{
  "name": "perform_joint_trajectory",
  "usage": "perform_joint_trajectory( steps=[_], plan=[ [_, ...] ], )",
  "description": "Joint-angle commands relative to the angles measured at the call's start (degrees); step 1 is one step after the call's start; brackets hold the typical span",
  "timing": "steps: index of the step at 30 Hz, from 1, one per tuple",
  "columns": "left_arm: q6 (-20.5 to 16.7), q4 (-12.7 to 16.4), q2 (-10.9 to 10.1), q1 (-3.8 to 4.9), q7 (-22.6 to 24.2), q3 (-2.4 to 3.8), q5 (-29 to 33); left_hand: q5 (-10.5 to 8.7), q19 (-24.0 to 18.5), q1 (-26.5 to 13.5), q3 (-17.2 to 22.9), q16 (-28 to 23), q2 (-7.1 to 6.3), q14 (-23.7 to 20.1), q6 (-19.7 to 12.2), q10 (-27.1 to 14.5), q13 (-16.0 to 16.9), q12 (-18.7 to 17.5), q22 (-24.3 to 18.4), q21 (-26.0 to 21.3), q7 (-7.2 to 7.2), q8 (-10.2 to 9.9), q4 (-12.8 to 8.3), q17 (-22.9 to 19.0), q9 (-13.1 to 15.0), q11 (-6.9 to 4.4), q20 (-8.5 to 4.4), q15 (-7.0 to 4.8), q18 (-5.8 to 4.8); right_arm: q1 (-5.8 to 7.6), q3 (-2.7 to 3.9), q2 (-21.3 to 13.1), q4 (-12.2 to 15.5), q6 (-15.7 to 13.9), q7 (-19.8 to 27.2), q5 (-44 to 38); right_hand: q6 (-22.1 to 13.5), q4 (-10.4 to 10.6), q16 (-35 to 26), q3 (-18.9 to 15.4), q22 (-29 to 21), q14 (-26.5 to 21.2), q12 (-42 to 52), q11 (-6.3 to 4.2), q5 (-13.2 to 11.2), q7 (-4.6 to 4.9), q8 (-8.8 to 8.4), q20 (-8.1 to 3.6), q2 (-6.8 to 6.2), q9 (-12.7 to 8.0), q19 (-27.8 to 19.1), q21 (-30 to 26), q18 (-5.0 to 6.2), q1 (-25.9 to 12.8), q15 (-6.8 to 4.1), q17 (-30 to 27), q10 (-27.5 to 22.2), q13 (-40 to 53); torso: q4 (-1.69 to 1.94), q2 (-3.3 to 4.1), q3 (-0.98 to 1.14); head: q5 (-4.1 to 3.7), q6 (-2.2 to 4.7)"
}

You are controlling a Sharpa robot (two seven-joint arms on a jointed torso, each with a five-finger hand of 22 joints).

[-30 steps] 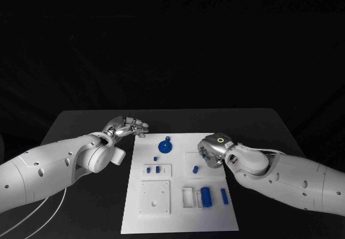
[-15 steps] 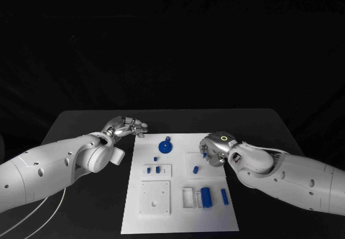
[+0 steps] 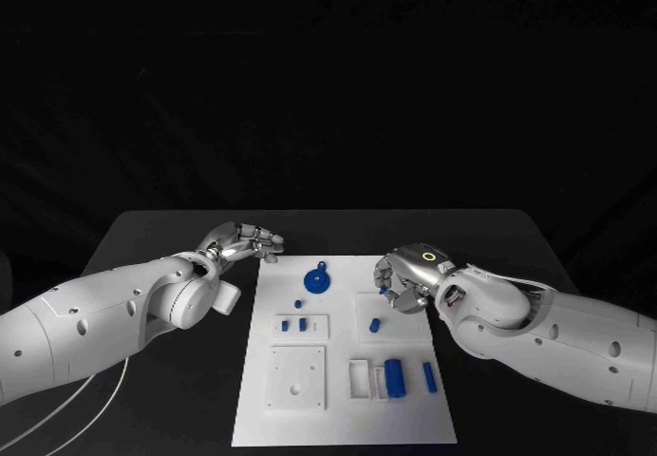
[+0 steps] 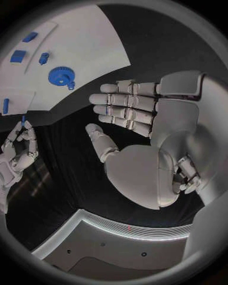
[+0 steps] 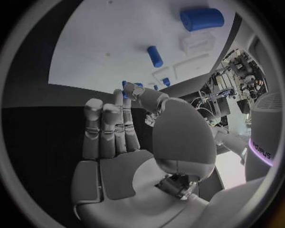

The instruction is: Assemble the parts on the task board

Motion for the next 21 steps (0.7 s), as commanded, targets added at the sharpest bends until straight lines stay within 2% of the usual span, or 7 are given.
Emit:
perform_joint_trajectory(
  steps=[1,7,11,16,21],
  plan=[
    [0.11,-0.13,0.20,0.06,0.50,0.04,0.31,0.10,0.48,0.26,-0.30,-0.26,0.14,0.48,-0.51,-0.42,-0.08,-0.26,0.06,0.20,0.05,0.23,0.07,0.10,-0.08,-0.08,0.04,0.04,0.24,-0.05,0.02,1.14,0.94,-1.46,0.91,0.73,0.39,-0.11,-0.30,0.36,0.97,0.10,0.08,-0.10,0.30,0.09,0.20,0.04,-0.14,-0.04,0.24,0.25,3.04,-0.16,-0.44,0.01,3.13,0.03,0.06,0.02,0.07,0.60,0.15],
    [-0.28,-0.70,0.62,0.07,0.78,0.04,0.31,0.10,0.48,0.26,-0.31,-0.27,0.14,0.48,-0.51,-0.41,-0.09,-0.26,0.06,0.19,0.05,0.24,0.07,0.12,-0.08,-0.08,0.04,0.04,0.24,-0.10,0.01,4.01,2.03,-1.04,1.14,0.47,0.36,-0.17,-0.33,0.37,0.98,0.10,0.05,-0.09,0.35,0.10,0.18,0.03,-0.08,0.02,0.25,0.25,3.04,-0.18,-0.44,0.01,3.11,0.10,0.07,-0.03,0.04,2.32,0.15],
    [-0.45,-1.09,0.95,0.08,0.87,0.04,0.37,0.10,0.49,0.26,-0.31,-0.30,0.13,0.49,-0.49,-0.38,-0.09,-0.24,0.06,0.17,0.05,0.25,0.07,0.16,-0.08,-0.09,0.04,0.03,0.24,-0.50,-0.35,6.04,2.76,-0.72,1.22,-0.92,0.31,-0.25,-0.38,0.36,0.98,0.10,0.00,-0.08,0.39,0.11,0.15,0.02,0.01,0.11,0.26,0.25,3.04,-0.24,-0.42,0.01,3.07,0.20,0.05,-0.08,-0.02,3.64,-0.05],
    [-0.66,-1.78,1.76,0.15,1.01,0.04,0.50,0.10,0.49,0.27,-0.31,-0.33,0.12,0.49,-0.48,-0.36,-0.10,-0.22,0.06,0.16,0.04,0.27,0.06,0.20,-0.08,-0.10,0.04,0.03,0.23,-1.22,-1.79,8.21,3.14,-0.42,1.30,-2.56,0.27,-0.37,-0.44,0.34,0.99,0.11,-0.06,-0.06,0.44,0.12,0.11,0.01,0.10,0.22,0.27,0.24,3.04,-0.31,-0.41,0.01,3.04,0.33,0.13,-0.12,-0.07,5.23,-0.44],
    [-0.67,-2.36,2.47,0.27,1.00,0.04,0.60,0.10,0.49,0.28,-0.31,-0.35,0.12,0.50,-0.47,-0.35,-0.11,-0.21,0.07,0.14,0.04,0.28,0.05,0.23,-0.08,-0.11,0.03,0.03,0.23,-2.70,-3.12,9.84,3.06,0.24,1.26,-3.60,0.25,-0.47,-0.47,0.33,1.00,0.12,-0.11,-0.06,0.49,0.13,0.09,0.01,0.16,0.30,0.28,0.25,3.04,-0.35,-0.41,0.02,3.02,0.43,0.13,-0.15,-0.10,6.74,-0.82]
  ],
)
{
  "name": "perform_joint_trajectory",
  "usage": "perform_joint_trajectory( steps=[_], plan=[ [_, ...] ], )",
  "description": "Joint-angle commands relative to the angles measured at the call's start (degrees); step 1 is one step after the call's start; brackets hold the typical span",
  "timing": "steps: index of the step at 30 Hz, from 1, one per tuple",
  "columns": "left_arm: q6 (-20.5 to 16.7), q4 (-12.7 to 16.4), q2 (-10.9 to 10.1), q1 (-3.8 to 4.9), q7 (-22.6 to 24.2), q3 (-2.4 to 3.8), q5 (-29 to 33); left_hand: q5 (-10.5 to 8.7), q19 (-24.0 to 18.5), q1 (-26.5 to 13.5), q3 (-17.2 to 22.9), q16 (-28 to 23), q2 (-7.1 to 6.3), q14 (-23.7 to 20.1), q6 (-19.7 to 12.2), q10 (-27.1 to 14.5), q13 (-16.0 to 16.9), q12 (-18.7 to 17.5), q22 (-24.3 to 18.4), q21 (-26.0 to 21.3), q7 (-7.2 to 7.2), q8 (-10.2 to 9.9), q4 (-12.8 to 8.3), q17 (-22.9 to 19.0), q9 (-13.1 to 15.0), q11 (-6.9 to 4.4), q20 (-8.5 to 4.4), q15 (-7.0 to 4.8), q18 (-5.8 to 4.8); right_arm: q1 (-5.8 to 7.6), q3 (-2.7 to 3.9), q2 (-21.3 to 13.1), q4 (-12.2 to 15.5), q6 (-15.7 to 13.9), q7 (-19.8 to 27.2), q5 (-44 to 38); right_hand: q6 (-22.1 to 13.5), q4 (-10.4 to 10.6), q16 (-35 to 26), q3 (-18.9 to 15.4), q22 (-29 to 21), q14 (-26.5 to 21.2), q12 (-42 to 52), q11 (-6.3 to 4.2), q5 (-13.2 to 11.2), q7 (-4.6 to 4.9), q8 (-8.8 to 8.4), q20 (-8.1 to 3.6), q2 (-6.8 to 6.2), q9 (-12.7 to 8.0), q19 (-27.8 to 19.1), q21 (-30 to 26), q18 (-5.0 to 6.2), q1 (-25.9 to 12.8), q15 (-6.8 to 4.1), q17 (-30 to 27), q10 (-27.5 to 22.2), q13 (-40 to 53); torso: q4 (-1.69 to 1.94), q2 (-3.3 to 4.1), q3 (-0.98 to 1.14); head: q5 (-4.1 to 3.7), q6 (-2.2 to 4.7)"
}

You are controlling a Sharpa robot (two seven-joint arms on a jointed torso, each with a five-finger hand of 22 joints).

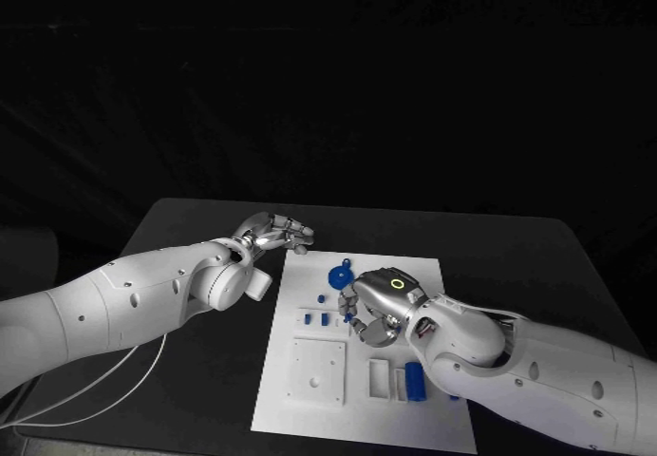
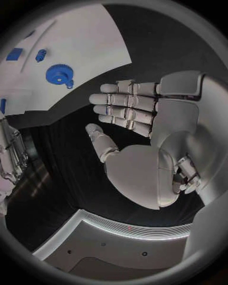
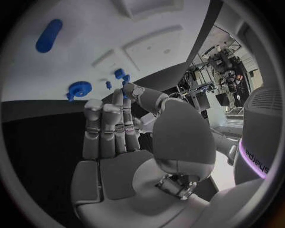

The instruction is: Assemble the parts on the task board

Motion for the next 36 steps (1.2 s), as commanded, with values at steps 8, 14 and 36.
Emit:
perform_joint_trajectory(
  steps=[8,14,36],
  plan=[
    [-0.40,-0.66,0.89,0.32,0.88,0.05,0.52,0.10,0.49,0.30,-0.31,-0.39,0.11,0.49,-0.46,-0.33,-0.07,-0.20,0.08,0.11,0.03,0.30,0.04,0.12,-0.09,-0.12,0.03,0.03,0.23,-2.91,-1.59,2.41,-0.19,1.38,0.61,-3.19,0.23,-0.41,-0.30,0.16,1.02,0.11,-0.14,0.06,0.38,0.15,0.25,-0.09,0.23,0.16,0.22,0.25,3.03,-0.41,-0.41,0.02,2.85,0.13,-0.04,0.16,0.02,2.44,-0.84],
    [-0.25,-0.63,0.99,0.34,0.86,0.05,0.53,0.09,0.47,0.30,-0.31,-0.43,0.10,0.48,-0.45,-0.32,-0.09,-0.19,0.08,0.07,0.03,0.31,0.03,0.17,-0.09,-0.12,0.04,0.03,0.21,-3.86,-2.23,3.29,-1.47,1.87,0.58,-4.05,0.20,-0.53,-0.34,0.15,1.02,0.12,-0.20,0.07,0.39,0.15,0.21,-0.09,0.31,0.26,0.23,0.25,3.04,-0.47,-0.40,0.02,2.83,0.25,-0.06,0.17,0.06,2.94,-1.29],
    [0.13,-0.54,0.83,0.34,0.64,0.05,0.53,0.04,0.46,0.23,-0.37,-0.60,0.07,0.45,-0.51,-0.36,-0.16,-0.21,0.08,-0.04,0.05,0.31,0.08,0.33,-0.12,-0.10,0.06,0.06,0.17,-5.00,-2.27,3.99,-2.80,2.10,0.30,-5.31,0.17,-0.80,-0.44,0.14,1.04,0.15,-0.33,0.08,0.54,0.16,0.14,-0.09,0.45,0.52,0.26,0.26,3.03,-0.66,-0.39,0.05,2.83,0.57,-0.09,0.15,0.06,3.49,-2.15]
  ],
)
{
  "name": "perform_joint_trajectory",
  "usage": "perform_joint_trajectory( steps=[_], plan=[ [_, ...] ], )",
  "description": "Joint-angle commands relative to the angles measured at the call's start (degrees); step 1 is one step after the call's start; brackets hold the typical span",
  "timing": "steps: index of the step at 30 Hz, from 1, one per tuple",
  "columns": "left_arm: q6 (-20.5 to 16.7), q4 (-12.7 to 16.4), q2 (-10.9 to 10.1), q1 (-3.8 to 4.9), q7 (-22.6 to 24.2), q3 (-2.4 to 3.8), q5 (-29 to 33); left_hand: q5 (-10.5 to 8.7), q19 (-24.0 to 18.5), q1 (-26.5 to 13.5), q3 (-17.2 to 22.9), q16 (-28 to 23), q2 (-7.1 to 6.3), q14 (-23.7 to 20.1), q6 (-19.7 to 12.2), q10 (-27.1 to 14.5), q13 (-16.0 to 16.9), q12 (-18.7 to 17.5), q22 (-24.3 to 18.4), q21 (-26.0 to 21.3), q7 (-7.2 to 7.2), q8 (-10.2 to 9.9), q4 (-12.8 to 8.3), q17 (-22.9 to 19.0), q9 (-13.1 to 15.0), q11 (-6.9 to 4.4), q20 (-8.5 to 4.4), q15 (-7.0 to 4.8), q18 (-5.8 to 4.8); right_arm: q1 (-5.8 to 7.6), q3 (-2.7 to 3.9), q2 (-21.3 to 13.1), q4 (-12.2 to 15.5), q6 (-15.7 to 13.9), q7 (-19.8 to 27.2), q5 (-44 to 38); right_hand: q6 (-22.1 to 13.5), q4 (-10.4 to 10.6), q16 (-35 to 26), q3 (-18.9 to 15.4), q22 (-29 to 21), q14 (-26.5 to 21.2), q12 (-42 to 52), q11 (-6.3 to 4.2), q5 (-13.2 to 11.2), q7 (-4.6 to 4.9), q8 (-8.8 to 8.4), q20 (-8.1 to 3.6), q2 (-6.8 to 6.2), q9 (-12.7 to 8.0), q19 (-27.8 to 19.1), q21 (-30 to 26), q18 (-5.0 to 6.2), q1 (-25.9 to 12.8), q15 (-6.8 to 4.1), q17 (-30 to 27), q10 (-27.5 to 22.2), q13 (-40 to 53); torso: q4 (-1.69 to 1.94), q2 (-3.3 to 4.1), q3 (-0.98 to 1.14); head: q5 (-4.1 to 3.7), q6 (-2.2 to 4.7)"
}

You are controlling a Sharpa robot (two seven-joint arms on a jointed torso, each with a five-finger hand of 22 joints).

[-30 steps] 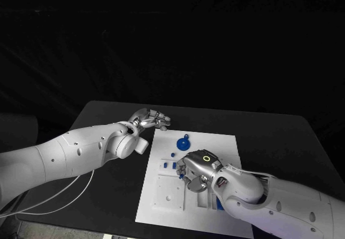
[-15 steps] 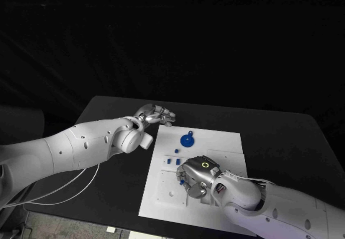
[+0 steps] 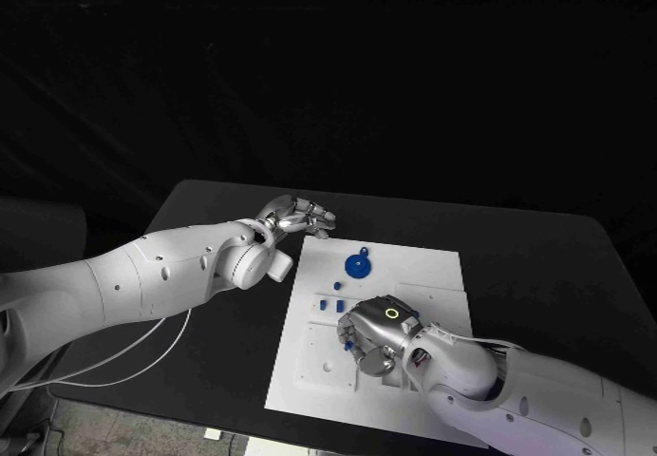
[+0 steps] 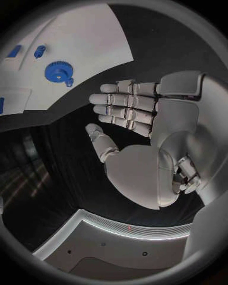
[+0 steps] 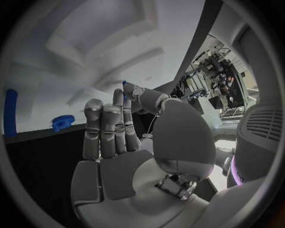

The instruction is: Assemble the parts on the task board

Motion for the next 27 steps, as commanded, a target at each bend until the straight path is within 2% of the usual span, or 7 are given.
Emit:
perform_joint_trajectory(
  steps=[1,8,18,24,26,27],
  plan=[
    [0.31,0.14,0.03,0.08,0.55,0.04,0.31,0.04,0.46,0.22,-0.37,-0.38,0.06,0.45,-0.52,-0.37,-0.07,-0.21,0.05,-0.04,0.05,0.31,0.08,0.10,-0.08,-0.09,0.05,0.06,0.16,-0.06,0.00,-0.02,-0.16,0.76,0.02,-1.31,0.15,-0.33,-0.21,-0.01,1.05,-0.04,-0.32,0.08,0.34,0.14,0.12,-0.21,0.27,0.05,0.19,0.26,3.02,-0.33,-0.39,0.05,2.61,0.11,0.03,-0.02,0.01,-0.04,-0.06],
    [0.37,0.17,-0.01,0.08,0.44,0.04,0.31,0.03,0.45,0.22,-0.38,-0.43,0.05,0.44,-0.54,-0.40,-0.10,-0.22,0.06,-0.07,0.06,0.31,0.09,0.15,-0.09,-0.08,0.06,0.07,0.15,-0.06,-0.08,0.31,-0.37,2.04,-0.01,-1.35,0.14,-0.38,-0.24,0.00,1.05,-0.03,-0.36,0.08,0.38,0.14,0.09,-0.21,0.28,0.12,0.20,0.26,3.02,-0.39,-0.39,0.06,2.61,0.19,0.01,-0.01,-0.02,-0.06,-0.09],
    [0.54,0.19,0.03,0.08,0.28,0.03,0.31,0.01,0.45,0.21,-0.40,-0.50,0.04,0.43,-0.58,-0.43,-0.13,-0.23,0.07,-0.11,0.07,0.30,0.10,0.22,-0.10,-0.07,0.06,0.08,0.15,-0.07,-1.13,1.19,-1.14,3.29,-0.12,-1.48,0.06,-0.52,-0.33,0.00,1.05,-0.04,-0.52,0.12,0.43,0.17,-0.01,-0.17,0.39,0.25,0.16,0.22,3.02,-0.55,-0.36,0.06,2.49,0.35,0.08,-0.01,-0.03,-0.07,-0.27],
    [0.55,0.21,0.02,0.08,0.25,0.03,0.31,0.00,0.45,0.23,-0.40,-0.54,0.03,0.42,-0.60,-0.45,-0.15,-0.24,0.07,-0.13,0.08,0.30,0.09,0.26,-0.11,-0.06,0.06,0.08,0.14,-0.07,-1.30,1.39,-1.62,2.83,0.61,0.19,-0.21,-0.59,-0.49,-0.02,1.03,-0.16,-0.83,0.23,0.46,0.28,-0.25,-0.12,0.46,0.33,0.04,0.13,3.02,-0.81,-0.25,0.04,2.17,0.46,0.01,-0.02,-0.02,-0.06,-0.29],
    [0.57,0.20,-0.02,0.08,0.20,0.03,0.31,0.00,0.45,0.23,-0.40,-0.55,0.02,0.42,-0.61,-0.45,-0.15,-0.24,0.07,-0.14,0.08,0.30,0.08,0.27,-0.12,-0.06,0.06,0.08,0.14,-0.05,-1.32,1.34,-1.81,2.10,1.40,2.03,-1.37,-0.53,-0.72,-0.40,1.04,-0.40,-1.68,0.63,1.13,0.81,-1.03,-0.04,0.32,0.17,-0.20,-0.01,3.02,-1.40,0.17,-0.02,1.03,0.34,0.01,-0.02,-0.02,-0.06,-0.29],
    [0.58,0.22,-0.04,0.08,0.17,0.03,0.31,-0.01,0.45,0.23,-0.41,-0.56,0.01,0.41,-0.62,-0.46,-0.16,-0.25,0.07,-0.14,0.08,0.30,0.08,0.28,-0.12,-0.05,0.06,0.08,0.14,-0.05,-1.32,1.28,-1.82,1.80,1.61,2.46,-2.96,-0.45,-0.73,-1.45,1.07,-0.44,-2.79,1.17,1.01,1.46,-2.01,0.03,-0.45,-0.18,-0.23,0.01,3.02,-2.36,0.69,0.01,-0.67,-0.05,-0.02,-0.03,-0.02,-0.04,-0.32]
  ],
)
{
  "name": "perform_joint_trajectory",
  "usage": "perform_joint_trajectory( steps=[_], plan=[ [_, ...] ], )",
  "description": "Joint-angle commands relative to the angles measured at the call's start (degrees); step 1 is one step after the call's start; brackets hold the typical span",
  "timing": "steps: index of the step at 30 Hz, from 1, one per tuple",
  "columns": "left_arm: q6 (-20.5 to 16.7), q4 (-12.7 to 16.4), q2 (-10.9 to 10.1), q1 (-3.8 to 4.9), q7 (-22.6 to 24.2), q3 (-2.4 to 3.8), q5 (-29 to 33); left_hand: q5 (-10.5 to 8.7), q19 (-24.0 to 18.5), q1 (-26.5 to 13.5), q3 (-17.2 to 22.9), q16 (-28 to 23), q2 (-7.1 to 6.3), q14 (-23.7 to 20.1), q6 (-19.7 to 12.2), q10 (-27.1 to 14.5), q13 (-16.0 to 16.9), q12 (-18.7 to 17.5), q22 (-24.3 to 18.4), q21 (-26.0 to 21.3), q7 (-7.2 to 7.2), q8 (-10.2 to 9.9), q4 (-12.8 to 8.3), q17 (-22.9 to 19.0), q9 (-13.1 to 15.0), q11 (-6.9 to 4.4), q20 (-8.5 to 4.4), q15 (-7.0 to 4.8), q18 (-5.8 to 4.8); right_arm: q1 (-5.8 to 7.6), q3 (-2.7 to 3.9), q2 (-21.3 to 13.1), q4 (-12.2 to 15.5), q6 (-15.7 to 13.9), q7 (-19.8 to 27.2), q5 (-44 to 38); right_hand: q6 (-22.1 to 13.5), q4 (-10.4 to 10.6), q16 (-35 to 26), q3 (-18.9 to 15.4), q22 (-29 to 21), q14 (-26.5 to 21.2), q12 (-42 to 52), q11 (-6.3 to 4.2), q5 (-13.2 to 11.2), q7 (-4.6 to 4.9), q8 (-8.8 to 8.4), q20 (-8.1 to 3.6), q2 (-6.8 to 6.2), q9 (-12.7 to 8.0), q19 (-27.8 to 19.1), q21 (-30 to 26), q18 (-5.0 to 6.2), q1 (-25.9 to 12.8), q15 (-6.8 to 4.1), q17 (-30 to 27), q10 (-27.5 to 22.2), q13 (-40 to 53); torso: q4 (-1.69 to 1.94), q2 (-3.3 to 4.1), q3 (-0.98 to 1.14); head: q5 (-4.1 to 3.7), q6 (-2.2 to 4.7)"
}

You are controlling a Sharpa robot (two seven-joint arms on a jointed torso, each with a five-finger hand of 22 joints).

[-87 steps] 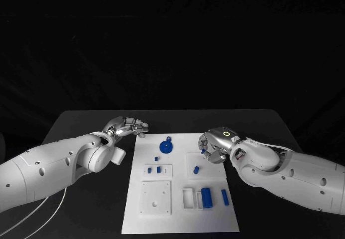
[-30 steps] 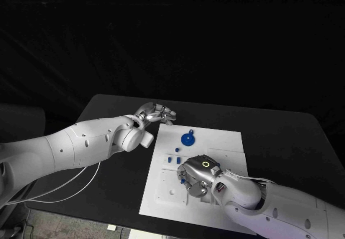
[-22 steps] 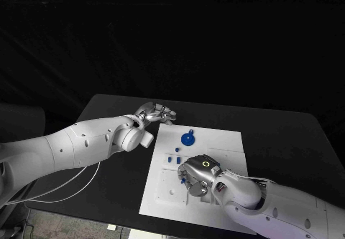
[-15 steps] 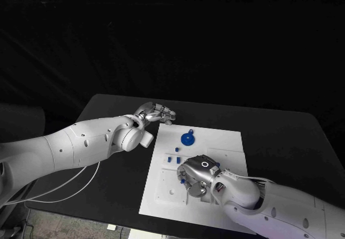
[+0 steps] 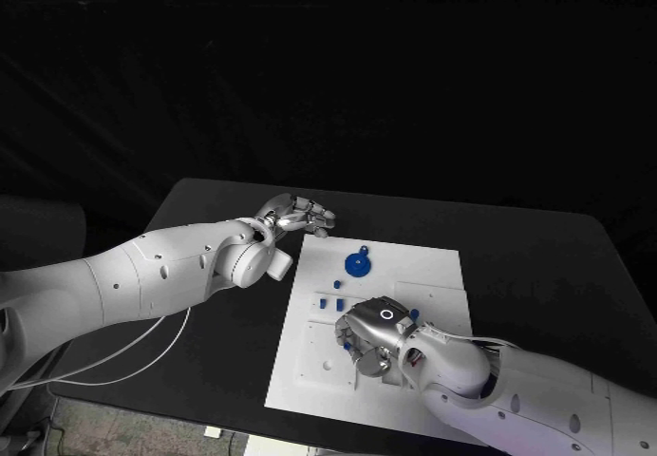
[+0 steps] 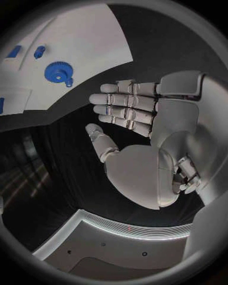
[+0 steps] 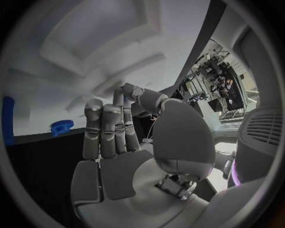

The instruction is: Assemble the parts on the task board

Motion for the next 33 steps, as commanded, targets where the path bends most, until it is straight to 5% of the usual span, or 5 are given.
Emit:
perform_joint_trajectory(
  steps=[1,17,23,26,33],
  plan=[
    [0.54,0.18,0.01,0.08,0.28,0.05,0.27,-0.01,0.45,0.24,-0.41,-0.35,-0.01,0.41,-0.43,-0.47,-0.07,-0.25,0.09,-0.15,-0.12,0.29,0.07,0.11,-0.08,-0.05,0.06,0.08,0.14,-0.26,-0.26,-0.17,-0.25,-0.10,1.75,2.91,-3.47,-0.21,-0.29,-2.16,1.09,-0.49,-2.31,1.86,0.37,1.60,-2.05,-0.01,-0.80,-0.86,-0.28,0.01,3.01,-1.43,1.17,0.06,-2.39,-0.84,-0.07,-0.02,0.01,0.04,-0.03],
    [0.95,0.11,-0.32,0.07,0.00,0.04,0.27,-0.07,0.43,0.26,-0.44,-0.51,-0.10,0.37,-0.59,-0.61,-0.16,-0.32,0.12,-0.24,-0.05,0.24,0.06,0.28,-0.14,0.01,0.07,0.11,0.12,0.07,-0.08,-4.44,3.74,-5.23,2.22,5.81,-9.66,-4.20,-0.53,-9.35,0.66,-2.57,-9.99,6.19,1.94,4.06,-5.70,0.95,-1.63,-2.95,-2.43,-1.84,3.01,-2.69,5.32,0.21,-11.65,-6.71,-0.11,-0.05,0.06,-0.44,0.43],
    [0.98,0.02,-0.50,0.07,0.01,0.03,0.27,-0.08,0.43,0.27,-0.44,-0.53,-0.10,0.38,-0.61,-0.63,-0.18,-0.32,0.12,-0.26,-0.03,0.23,0.06,0.32,-0.14,0.02,0.07,0.11,0.12,1.76,1.73,-8.40,7.09,-5.65,2.82,8.49,-9.24,-3.84,-0.29,-9.27,0.62,-2.43,-9.18,5.95,1.86,3.93,-5.38,1.06,-1.59,-2.93,-2.09,-1.93,3.01,-2.69,5.08,0.23,-10.64,-7.15,-0.06,-0.01,0.07,-1.04,0.86],
    [1.25,-0.12,-0.48,0.07,0.06,0.03,0.27,-0.08,0.43,0.28,-0.44,-0.54,-0.10,0.38,-0.61,-0.63,-0.18,-0.32,0.13,-0.26,-0.03,0.23,0.06,0.33,-0.15,0.03,0.07,0.11,0.12,3.17,3.56,-10.70,8.00,-1.31,2.00,9.41,-8.89,-3.30,-0.12,-9.11,0.64,-2.16,-8.37,5.54,1.85,4.04,-5.15,1.01,-1.56,-2.94,-1.71,-1.90,3.01,-2.62,4.69,0.20,-9.61,-7.42,-0.13,-0.03,0.05,-1.45,1.31],
    [1.65,-0.40,-0.28,0.07,0.36,0.03,0.27,-0.10,0.48,0.28,-0.43,-0.55,0.00,0.47,-0.62,-0.61,-0.20,-0.30,0.14,-0.27,-0.01,0.24,0.11,0.43,-0.15,0.02,0.07,0.09,0.13,7.75,4.32,-15.25,5.97,8.63,2.08,14.64,-9.11,-2.74,0.09,-10.20,0.93,-1.93,-7.71,5.28,1.52,3.88,-5.21,0.92,-1.56,-3.20,-1.52,-1.74,3.01,-3.39,4.47,0.16,-9.29,-8.34,-0.25,-0.26,-0.06,-2.25,1.72]
  ],
)
